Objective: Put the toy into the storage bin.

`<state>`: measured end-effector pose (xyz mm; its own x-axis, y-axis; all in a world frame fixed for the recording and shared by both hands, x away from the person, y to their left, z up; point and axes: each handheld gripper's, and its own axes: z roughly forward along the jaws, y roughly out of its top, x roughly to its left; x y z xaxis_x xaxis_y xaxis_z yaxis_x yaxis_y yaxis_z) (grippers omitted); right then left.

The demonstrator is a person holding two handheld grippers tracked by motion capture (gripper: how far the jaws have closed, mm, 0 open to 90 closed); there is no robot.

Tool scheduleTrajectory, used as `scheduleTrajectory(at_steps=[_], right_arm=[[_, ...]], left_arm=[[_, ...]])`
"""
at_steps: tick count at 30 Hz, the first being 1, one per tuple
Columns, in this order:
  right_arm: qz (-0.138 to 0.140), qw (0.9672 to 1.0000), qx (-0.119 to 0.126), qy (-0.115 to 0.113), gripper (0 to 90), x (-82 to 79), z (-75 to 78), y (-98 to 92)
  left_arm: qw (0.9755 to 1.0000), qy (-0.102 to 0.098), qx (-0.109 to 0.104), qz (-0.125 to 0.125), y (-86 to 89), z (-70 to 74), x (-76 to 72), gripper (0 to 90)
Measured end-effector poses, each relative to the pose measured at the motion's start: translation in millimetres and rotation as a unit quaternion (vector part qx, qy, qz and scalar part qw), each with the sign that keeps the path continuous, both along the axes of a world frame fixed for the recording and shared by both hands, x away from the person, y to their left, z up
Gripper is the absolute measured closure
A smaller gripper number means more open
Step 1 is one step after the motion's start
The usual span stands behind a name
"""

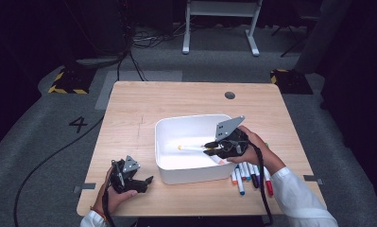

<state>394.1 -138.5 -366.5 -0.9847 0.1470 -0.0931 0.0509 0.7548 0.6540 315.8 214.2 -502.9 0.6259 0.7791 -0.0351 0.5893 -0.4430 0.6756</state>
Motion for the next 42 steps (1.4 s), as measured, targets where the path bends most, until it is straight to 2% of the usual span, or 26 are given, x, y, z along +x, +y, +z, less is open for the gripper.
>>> scheduleTrajectory(at_steps=[11,17,20,22,25,31,37,42], right_arm=[[0.035,0.9985,-0.032,0.028,74.5,-3.7,-3.0,-0.4],[0.045,0.9980,-0.030,0.034,74.3,-5.5,-3.8,-3.2],[0.040,0.9981,-0.026,0.038,73.9,-5.7,-3.9,-4.6],[0.030,0.9987,-0.027,0.031,67.7,-5.5,-2.8,-4.8],[0.018,0.9994,-0.019,0.021,67.1,-5.3,-0.9,-7.1],[-0.019,0.9997,0.015,-0.006,63.1,-4.0,7.6,-17.7],[-0.052,0.9978,0.034,-0.024,56.8,-5.2,14.1,-29.8],[-0.086,0.9945,0.047,-0.035,51.3,-7.0,19.3,-44.6]], left_arm=[[1.0000,-0.002,0.002,0.002,-0.1,0.1,-0.5,13.5],[1.0000,-0.003,0.002,0.002,-0.1,0.1,-0.5,13.5],[1.0000,-0.003,0.002,0.002,-0.1,0.1,-0.5,13.5],[1.0000,-0.002,0.001,0.002,-0.1,0.1,-0.5,13.5],[1.0000,-0.003,0.001,0.002,-0.1,0.0,-0.5,13.5],[1.0000,-0.003,0.002,0.002,-0.1,0.0,-0.5,13.5],[1.0000,-0.002,0.001,0.002,-0.1,0.1,-0.5,13.5],[1.0000,-0.003,0.002,0.002,-0.1,0.0,-0.5,13.5]])
